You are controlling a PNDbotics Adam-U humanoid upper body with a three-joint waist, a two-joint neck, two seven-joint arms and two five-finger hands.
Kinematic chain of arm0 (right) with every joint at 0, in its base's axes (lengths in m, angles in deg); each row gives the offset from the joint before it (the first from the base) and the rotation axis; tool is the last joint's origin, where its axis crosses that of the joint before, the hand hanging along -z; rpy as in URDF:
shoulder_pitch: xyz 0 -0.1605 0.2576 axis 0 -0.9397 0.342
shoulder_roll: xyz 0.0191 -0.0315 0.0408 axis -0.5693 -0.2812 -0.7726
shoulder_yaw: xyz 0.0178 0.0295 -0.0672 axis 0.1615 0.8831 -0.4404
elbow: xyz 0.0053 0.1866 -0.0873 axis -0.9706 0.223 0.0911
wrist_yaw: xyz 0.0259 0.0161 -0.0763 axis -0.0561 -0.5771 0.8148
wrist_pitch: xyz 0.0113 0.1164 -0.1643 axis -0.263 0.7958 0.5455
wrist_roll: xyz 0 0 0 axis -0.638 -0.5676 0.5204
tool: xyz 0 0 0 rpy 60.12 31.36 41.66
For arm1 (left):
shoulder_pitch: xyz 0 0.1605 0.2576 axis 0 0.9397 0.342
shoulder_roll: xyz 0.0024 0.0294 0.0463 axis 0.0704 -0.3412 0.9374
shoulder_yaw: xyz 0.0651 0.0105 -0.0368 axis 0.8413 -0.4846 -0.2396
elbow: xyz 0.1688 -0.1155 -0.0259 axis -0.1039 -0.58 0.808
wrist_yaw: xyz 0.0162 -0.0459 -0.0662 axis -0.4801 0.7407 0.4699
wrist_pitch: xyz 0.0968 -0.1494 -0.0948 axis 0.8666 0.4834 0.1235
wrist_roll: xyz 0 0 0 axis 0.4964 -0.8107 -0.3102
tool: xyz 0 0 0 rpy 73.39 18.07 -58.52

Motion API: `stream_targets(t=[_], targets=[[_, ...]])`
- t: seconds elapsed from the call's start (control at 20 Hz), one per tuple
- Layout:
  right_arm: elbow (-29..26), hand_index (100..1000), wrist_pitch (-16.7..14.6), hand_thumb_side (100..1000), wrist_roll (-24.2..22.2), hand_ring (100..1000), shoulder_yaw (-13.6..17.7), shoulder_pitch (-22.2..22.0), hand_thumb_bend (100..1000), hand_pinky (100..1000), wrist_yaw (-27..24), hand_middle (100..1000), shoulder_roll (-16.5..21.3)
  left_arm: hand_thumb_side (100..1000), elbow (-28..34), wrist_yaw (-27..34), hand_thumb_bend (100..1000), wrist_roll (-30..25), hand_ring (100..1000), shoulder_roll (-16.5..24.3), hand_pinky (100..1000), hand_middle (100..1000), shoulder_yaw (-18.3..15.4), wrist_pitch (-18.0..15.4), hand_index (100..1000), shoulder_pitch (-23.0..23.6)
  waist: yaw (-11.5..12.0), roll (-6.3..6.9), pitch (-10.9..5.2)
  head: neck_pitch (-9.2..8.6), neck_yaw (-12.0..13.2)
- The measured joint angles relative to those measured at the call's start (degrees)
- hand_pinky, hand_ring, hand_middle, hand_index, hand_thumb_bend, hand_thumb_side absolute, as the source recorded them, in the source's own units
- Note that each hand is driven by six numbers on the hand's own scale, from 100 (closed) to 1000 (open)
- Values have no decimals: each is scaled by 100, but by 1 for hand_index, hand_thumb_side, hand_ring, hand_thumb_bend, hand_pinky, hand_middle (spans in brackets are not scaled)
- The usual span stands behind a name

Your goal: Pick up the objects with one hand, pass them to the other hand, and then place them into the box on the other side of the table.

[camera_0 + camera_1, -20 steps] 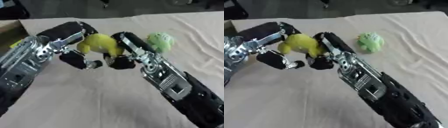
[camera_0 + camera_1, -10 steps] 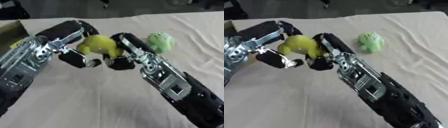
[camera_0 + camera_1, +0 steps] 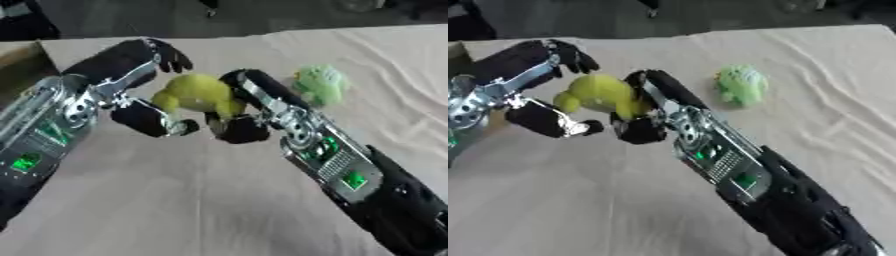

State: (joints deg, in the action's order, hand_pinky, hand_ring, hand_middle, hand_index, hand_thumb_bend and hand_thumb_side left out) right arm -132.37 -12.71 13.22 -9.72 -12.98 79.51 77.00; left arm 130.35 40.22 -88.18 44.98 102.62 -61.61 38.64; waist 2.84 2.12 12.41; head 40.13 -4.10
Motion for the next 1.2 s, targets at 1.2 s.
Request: stream_targets(t=[1.2], targets=[[102,448,10,100,118,458,-19,-2,100,658,-205,375,-1,339,104,519,544,3,730,-21,654,666,12,-193,798,-11,-3,-2,2,0,-8]])
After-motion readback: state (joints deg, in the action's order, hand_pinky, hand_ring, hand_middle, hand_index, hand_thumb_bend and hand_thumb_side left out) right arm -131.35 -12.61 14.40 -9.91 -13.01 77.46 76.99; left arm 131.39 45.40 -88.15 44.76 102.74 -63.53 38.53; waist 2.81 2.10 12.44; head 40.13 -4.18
